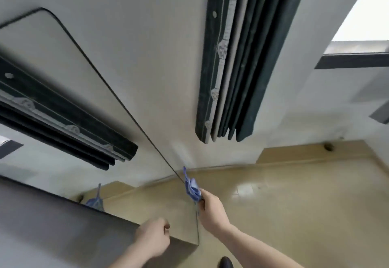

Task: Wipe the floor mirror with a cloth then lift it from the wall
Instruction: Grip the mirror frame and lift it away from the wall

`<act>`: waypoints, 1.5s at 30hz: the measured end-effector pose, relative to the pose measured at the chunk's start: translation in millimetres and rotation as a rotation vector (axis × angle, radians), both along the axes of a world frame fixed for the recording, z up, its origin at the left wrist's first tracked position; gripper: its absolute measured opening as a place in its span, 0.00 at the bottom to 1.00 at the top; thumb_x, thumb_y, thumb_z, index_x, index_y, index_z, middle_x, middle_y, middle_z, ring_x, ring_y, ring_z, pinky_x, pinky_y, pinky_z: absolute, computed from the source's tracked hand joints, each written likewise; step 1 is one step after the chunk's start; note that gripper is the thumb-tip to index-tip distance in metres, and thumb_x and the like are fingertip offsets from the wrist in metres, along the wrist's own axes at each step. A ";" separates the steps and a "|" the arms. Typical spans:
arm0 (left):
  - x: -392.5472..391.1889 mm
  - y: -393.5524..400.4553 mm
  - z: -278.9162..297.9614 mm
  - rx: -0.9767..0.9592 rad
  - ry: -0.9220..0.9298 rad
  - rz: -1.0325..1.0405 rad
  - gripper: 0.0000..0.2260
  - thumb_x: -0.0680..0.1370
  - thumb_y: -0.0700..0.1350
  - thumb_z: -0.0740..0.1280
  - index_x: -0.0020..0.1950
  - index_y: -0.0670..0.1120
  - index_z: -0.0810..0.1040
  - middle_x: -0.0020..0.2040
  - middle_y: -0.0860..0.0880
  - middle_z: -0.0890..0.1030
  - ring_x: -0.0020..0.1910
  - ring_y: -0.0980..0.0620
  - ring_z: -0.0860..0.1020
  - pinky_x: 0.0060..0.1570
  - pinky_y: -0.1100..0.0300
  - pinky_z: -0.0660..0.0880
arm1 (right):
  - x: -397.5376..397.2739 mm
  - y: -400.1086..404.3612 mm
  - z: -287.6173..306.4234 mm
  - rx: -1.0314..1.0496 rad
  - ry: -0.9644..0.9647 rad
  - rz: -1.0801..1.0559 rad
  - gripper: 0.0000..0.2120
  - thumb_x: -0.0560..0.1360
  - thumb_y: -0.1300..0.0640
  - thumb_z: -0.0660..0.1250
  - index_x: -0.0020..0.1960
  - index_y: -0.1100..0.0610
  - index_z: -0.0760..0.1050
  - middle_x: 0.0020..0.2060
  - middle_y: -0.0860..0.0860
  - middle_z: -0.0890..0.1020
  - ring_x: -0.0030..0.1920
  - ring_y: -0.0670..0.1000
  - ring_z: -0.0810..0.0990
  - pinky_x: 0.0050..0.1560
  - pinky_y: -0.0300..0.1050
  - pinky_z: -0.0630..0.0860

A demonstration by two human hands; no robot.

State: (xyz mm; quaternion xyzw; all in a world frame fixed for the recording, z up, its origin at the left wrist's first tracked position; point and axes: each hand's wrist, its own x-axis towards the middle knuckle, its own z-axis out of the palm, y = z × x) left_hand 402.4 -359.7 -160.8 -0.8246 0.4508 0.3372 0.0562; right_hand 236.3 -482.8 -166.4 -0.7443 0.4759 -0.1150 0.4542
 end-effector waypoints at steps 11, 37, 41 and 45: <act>-114.2 -33.3 6.8 -0.201 0.063 -0.599 0.20 0.82 0.48 0.59 0.73 0.55 0.74 0.71 0.54 0.75 0.70 0.49 0.74 0.67 0.54 0.70 | -195.8 80.7 -16.0 -0.012 0.277 -0.513 0.13 0.80 0.62 0.62 0.56 0.48 0.81 0.48 0.43 0.83 0.47 0.52 0.78 0.44 0.45 0.70; -387.6 87.7 -15.6 -0.150 0.026 -0.927 0.21 0.81 0.49 0.59 0.75 0.53 0.71 0.72 0.52 0.74 0.70 0.48 0.71 0.68 0.53 0.69 | -518.3 298.6 -52.8 0.296 0.904 -0.357 0.20 0.79 0.63 0.59 0.71 0.54 0.69 0.70 0.51 0.76 0.70 0.55 0.75 0.62 0.44 0.72; -386.4 106.8 -17.9 -0.113 -0.003 -0.874 0.22 0.81 0.49 0.58 0.75 0.54 0.71 0.72 0.52 0.73 0.71 0.48 0.70 0.69 0.53 0.68 | -519.7 312.7 -63.7 0.448 0.859 -0.251 0.27 0.78 0.52 0.65 0.76 0.54 0.66 0.75 0.52 0.71 0.73 0.55 0.72 0.71 0.47 0.70; -363.0 111.0 -17.6 -0.117 0.011 -0.709 0.21 0.81 0.50 0.60 0.74 0.55 0.72 0.72 0.54 0.73 0.71 0.50 0.71 0.70 0.54 0.68 | -499.0 293.4 -52.8 0.398 0.864 -0.149 0.24 0.78 0.60 0.60 0.74 0.56 0.67 0.72 0.55 0.72 0.70 0.58 0.73 0.67 0.50 0.74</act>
